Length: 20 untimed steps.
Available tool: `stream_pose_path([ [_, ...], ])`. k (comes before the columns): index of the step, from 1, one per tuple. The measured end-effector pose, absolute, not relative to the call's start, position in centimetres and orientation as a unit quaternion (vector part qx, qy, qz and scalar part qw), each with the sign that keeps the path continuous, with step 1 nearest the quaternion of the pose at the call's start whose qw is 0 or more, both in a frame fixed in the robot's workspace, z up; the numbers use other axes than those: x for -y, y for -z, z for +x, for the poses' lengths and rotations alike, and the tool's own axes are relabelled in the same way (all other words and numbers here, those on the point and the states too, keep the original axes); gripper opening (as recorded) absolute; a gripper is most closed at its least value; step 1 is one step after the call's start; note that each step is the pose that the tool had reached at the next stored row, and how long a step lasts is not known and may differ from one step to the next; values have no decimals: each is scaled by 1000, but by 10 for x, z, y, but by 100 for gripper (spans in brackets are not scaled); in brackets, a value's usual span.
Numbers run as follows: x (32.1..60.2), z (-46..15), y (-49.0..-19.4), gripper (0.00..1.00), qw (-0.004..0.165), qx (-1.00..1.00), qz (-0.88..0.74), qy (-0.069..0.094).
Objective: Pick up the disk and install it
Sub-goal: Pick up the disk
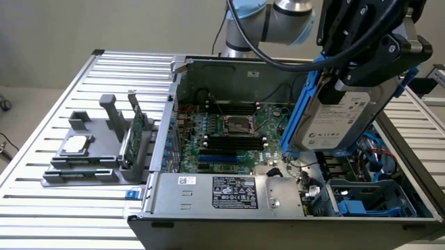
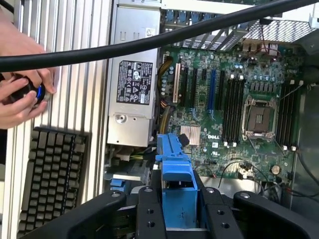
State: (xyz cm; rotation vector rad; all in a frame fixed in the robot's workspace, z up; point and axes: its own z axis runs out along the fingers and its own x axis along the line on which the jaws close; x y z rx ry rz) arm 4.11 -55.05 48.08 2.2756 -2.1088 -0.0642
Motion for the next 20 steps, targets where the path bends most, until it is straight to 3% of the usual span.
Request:
stream_pose_path([
  [20, 604, 74, -481, 33, 20, 679, 733, 26],
])
